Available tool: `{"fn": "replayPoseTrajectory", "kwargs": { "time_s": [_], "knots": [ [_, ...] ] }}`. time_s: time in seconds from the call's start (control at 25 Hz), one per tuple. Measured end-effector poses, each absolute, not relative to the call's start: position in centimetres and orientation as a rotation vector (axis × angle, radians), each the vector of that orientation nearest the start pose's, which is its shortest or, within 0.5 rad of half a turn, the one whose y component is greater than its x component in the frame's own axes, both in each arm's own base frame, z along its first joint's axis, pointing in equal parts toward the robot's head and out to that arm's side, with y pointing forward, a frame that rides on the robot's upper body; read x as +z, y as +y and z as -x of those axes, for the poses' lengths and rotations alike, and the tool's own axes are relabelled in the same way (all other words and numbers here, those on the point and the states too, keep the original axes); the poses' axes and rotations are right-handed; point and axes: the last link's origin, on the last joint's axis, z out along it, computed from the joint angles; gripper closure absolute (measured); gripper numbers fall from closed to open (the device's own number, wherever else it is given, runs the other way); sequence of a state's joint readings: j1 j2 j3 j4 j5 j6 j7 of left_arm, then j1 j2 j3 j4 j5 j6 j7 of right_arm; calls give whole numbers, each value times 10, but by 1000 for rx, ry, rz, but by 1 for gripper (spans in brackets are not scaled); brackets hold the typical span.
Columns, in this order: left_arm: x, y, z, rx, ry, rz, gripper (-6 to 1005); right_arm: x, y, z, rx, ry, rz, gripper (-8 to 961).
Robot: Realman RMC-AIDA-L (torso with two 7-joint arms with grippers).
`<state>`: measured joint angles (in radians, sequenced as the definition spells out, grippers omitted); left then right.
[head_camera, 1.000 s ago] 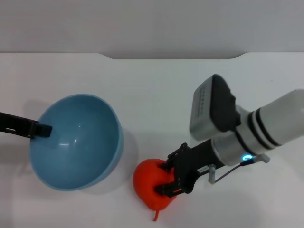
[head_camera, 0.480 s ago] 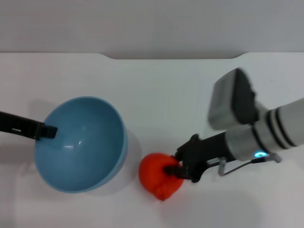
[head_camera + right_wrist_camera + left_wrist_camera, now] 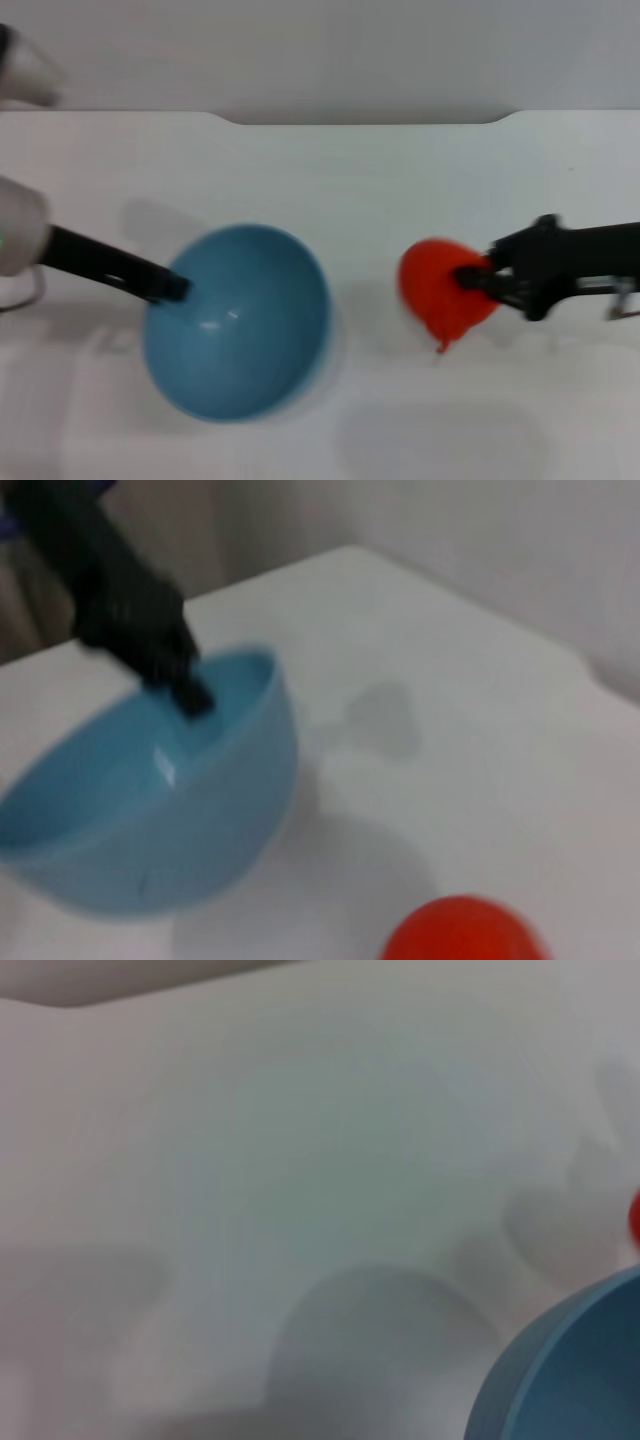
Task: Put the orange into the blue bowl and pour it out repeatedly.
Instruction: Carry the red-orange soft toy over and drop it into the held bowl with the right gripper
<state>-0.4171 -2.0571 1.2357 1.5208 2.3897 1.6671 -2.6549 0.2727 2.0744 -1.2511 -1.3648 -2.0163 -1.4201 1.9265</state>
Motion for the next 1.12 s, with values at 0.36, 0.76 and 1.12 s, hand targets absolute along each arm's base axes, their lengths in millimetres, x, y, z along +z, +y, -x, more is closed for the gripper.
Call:
{"fn": "replayPoseTrajectory", "kwargs": {
  "time_s": [0.36,0.76,1.12],
  "knots": [
    [-37,340,156,386,-1130,2686,1000,74,294,-207,356,531,2758,922],
    [-67,347,112,437,-973,2745,1001,58,293,-173,444,414,2919,893],
    [-65,349,101,400,-939,2751,1000,21,300,-170,210,495,3051,844]
  ]
}}
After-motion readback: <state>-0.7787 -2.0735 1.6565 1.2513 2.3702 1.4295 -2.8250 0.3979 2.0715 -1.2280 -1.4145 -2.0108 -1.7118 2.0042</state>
